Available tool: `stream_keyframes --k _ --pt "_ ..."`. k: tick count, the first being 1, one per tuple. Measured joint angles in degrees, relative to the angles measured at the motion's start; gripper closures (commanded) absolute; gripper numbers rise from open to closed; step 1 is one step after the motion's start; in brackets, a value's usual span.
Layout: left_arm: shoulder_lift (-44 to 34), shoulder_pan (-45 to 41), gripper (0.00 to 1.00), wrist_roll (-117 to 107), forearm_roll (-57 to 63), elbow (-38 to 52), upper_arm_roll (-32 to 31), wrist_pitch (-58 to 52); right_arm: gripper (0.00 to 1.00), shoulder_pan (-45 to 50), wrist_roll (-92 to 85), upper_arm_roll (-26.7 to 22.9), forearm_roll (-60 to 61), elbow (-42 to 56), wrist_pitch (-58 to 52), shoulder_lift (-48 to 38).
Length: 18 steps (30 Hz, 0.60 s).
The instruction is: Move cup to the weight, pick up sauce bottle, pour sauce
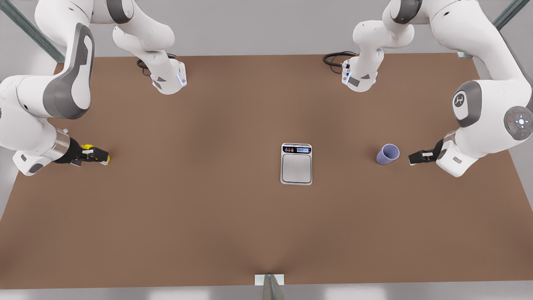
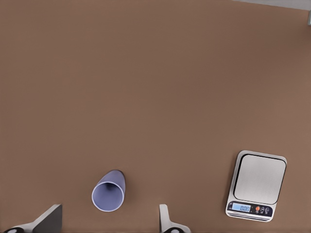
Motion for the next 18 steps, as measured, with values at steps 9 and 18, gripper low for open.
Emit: stream_keyframes --k 9,18 --pt "-4.70 -0.21 0.00 -0.83 0.05 -15.31 0.79 9.66 0.00 -0.21 -2.89 0.00 -0.09 -0.68 0.76 0.56" --pt "-11.81 -0.32 0.00 5.25 0.32 -37.49 5.34 26.94 0.00 1.89 -13.15 0.71 -0.81 -3.89 3.98 0.24"
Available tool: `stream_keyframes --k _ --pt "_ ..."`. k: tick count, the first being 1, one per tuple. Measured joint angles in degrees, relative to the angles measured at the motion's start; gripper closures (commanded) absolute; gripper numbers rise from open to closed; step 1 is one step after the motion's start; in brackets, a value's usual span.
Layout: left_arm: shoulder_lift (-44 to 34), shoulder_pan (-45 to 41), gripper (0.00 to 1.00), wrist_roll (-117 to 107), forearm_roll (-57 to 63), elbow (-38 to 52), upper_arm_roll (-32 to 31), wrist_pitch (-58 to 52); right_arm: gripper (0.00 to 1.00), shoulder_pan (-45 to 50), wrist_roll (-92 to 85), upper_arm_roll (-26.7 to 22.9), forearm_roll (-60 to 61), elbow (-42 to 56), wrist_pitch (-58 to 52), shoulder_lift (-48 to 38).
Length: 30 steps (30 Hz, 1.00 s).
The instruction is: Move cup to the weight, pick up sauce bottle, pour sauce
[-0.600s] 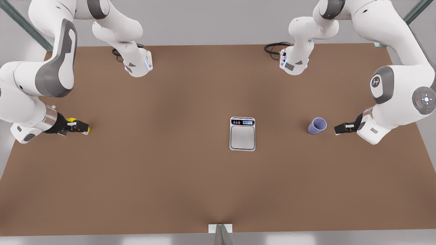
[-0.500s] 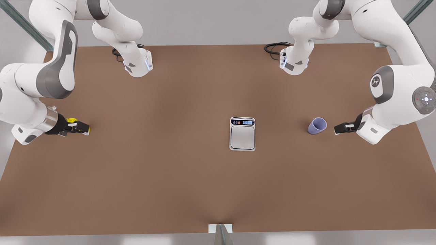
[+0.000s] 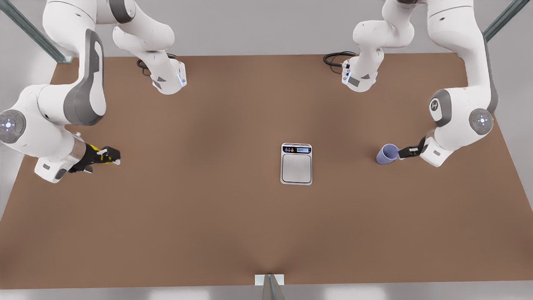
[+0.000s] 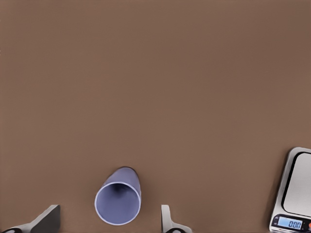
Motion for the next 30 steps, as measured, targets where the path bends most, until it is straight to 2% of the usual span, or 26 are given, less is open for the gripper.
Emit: stream_keyframes --k 8,10,13,16,20,25,30 --pt "-0.32 0.46 0.00 4.72 1.27 -10.26 0.19 9.97 0.00 -2.44 -10.13 -0.09 1.37 -0.24 0.77 1.79" --pt "-0.45 0.38 0.00 4.97 1.60 -11.95 0.19 11.14 0.00 -5.44 -20.87 -0.09 1.76 -1.11 0.56 1.99" --pt "0.03 -0.04 0.09 4.98 1.86 -14.04 0.20 12.92 0.00 -12.00 -38.77 -0.09 3.77 -2.87 0.76 3.14" --pt "0.08 0.09 0.10 5.12 1.99 -15.92 0.42 15.07 0.00 -17.68 -51.61 -0.09 6.13 -4.80 0.77 4.33" --pt "0.44 0.50 0.22 6.03 2.08 -18.21 1.25 17.89 0.00 -25.00 -69.88 -0.18 11.28 -9.34 3.58 5.77" --pt "1.67 0.27 0.24 6.74 2.12 -20.17 1.34 21.27 0.00 -34.76 -86.89 -0.18 18.02 -15.45 3.49 8.61" --pt "2.70 0.15 0.25 8.06 2.13 -21.84 2.13 23.78 0.00 -41.89 -97.67 -0.18 19.85 -15.62 3.49 13.05"
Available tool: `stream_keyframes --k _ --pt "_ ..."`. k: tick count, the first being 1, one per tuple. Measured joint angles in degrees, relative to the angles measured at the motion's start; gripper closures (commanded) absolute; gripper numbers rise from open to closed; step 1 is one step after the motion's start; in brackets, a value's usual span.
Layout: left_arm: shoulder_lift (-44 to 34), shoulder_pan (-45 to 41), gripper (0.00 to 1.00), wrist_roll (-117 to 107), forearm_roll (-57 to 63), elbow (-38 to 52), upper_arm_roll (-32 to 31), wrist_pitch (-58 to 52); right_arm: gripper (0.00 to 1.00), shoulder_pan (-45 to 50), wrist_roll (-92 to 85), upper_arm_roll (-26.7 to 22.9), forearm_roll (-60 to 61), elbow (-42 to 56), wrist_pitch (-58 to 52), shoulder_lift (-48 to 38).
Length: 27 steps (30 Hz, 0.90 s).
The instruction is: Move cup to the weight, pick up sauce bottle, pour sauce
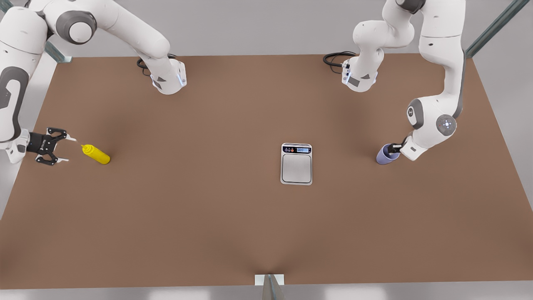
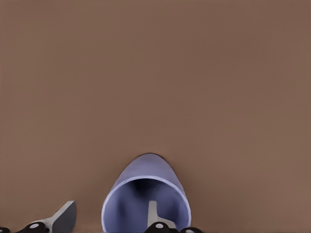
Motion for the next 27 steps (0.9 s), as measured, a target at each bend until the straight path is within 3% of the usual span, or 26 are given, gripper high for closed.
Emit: stream_keyframes --k 4,8,12,17,21,24,27 --pt "0.66 -0.09 0.27 0.79 0.01 -0.96 0.05 1.26 0.00 -7.68 -10.25 0.00 7.11 -0.59 -0.21 4.82" --pt "2.03 0.00 0.39 2.63 0.01 -0.96 0.09 2.40 0.00 -13.99 -14.43 0.00 12.64 -5.87 0.53 6.99" --pt "2.48 0.01 0.45 2.81 0.00 -0.96 0.09 2.55 0.00 -14.92 -20.01 0.00 15.13 -6.41 0.44 9.77" --pt "4.29 0.01 0.46 2.81 -0.01 -0.97 0.09 4.30 0.00 -15.02 -24.63 0.00 20.22 -5.29 0.62 13.17" --pt "4.27 0.01 0.60 2.81 -0.02 -0.96 0.09 4.20 0.00 -14.40 -24.68 0.18 20.56 -5.02 0.26 14.01" --pt "4.84 0.01 0.79 2.81 -0.05 -0.88 0.09 4.22 0.00 -14.30 -24.68 0.89 21.48 -3.05 0.61 16.32" --pt "4.85 0.01 0.79 3.50 -0.05 -0.88 0.09 4.31 0.00 -14.24 -24.68 1.58 21.74 -2.13 0.70 17.47"
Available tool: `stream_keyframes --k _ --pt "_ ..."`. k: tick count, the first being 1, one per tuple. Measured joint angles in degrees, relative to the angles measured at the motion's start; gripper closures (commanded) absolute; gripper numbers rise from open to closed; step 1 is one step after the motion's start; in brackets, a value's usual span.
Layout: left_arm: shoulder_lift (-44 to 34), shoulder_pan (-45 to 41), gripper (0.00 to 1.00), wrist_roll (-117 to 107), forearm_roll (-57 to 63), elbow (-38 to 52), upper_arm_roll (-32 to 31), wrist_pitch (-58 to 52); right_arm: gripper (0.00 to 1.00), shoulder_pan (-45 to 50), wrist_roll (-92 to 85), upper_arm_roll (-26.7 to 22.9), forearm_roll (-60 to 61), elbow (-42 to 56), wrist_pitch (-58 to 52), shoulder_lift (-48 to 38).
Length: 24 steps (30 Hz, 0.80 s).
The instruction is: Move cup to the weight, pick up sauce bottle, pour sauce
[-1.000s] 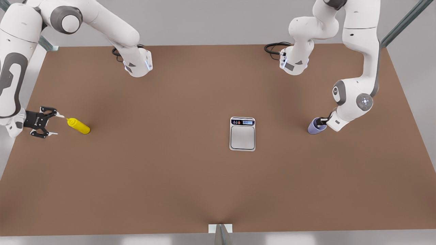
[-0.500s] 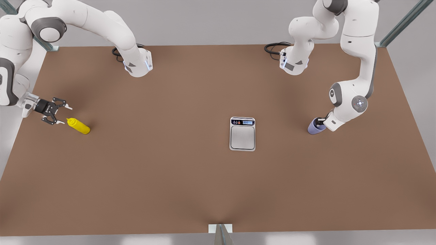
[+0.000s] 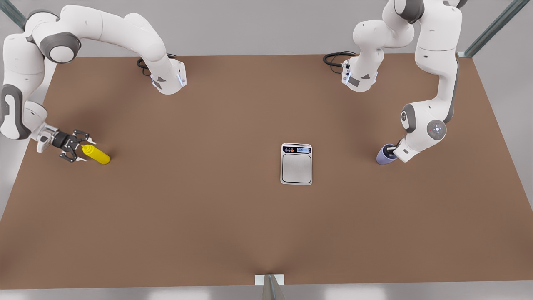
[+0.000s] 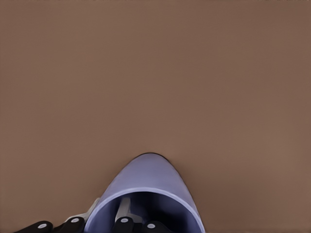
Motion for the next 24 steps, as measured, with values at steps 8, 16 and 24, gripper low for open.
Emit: stream_keyframes --k 8,16,24 --pt "-0.34 -0.02 0.79 0.65 0.96 0.00 0.02 0.30 0.00 0.01 0.17 2.20 -0.05 0.41 -0.65 0.57" --pt "-0.18 -0.16 0.79 0.70 2.69 0.35 -0.65 1.10 0.00 0.72 0.09 2.88 -0.09 0.37 -1.93 1.10" --pt "-0.53 -0.33 0.79 0.82 -0.10 1.04 -4.10 0.95 0.00 1.33 0.00 3.52 -0.17 0.39 -3.75 1.10"
